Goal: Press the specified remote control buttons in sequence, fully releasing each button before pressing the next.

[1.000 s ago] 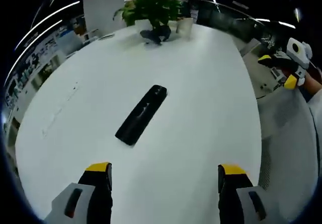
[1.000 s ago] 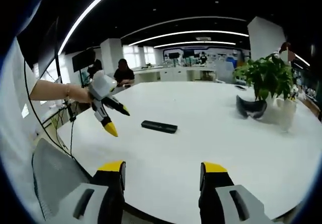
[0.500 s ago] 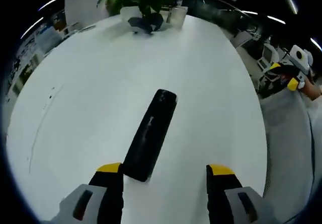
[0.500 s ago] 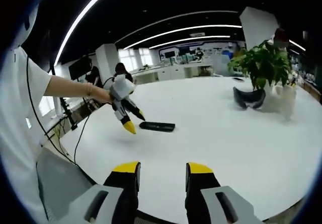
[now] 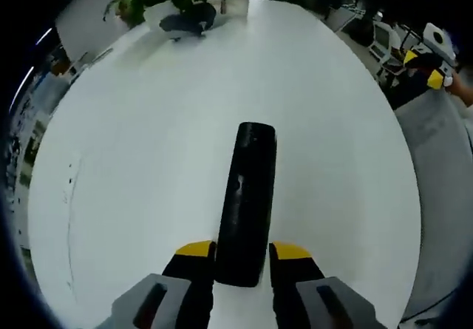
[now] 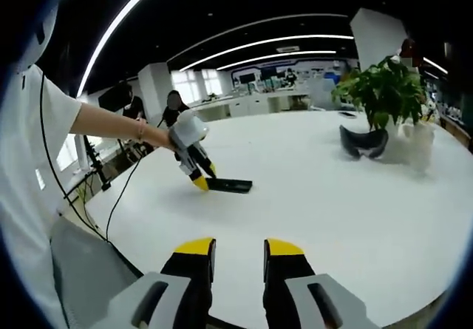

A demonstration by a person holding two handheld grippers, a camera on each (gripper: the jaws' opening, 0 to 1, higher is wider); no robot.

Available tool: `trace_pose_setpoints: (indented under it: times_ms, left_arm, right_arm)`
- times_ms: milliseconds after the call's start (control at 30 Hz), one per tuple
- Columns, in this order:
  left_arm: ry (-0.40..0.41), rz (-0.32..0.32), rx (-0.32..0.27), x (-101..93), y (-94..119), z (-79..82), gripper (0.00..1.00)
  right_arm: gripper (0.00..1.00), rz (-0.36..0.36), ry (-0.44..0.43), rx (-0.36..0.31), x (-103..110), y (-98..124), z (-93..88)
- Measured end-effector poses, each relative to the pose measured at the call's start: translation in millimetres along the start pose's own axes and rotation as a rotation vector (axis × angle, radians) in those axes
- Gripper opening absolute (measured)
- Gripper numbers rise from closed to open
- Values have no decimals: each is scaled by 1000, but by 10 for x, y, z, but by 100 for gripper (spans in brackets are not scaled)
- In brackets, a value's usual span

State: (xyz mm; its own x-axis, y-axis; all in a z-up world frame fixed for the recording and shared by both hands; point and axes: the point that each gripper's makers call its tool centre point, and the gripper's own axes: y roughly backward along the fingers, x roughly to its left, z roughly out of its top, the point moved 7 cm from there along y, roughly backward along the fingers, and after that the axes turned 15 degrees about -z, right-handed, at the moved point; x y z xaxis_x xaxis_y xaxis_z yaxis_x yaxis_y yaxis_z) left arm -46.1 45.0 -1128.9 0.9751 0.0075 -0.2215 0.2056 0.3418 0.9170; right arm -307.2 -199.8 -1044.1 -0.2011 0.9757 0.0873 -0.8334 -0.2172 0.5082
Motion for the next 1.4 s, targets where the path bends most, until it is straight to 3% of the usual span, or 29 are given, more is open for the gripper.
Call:
trace_pose_setpoints:
  times_ms: [33, 333, 500, 867, 1400]
  left_arm:
    - [-3, -21, -8, -20, -14, 8, 24]
    - [-56, -5, 33, -136, -40, -13, 22]
    - [-85, -23, 60, -292, -70, -15, 22]
    - [-70, -40, 47, -759, -178, -58, 22]
    - [-87, -46, 40, -1230, -275, -133, 22]
  right_arm:
    - [22, 1, 2, 0, 2, -2, 1]
    - [18, 9, 24, 2, 35, -16, 7]
    - [18, 21, 48, 9, 65, -37, 2]
    - [16, 47, 117, 33, 123, -82, 1]
    - [12, 126, 230, 65, 314, -180, 26]
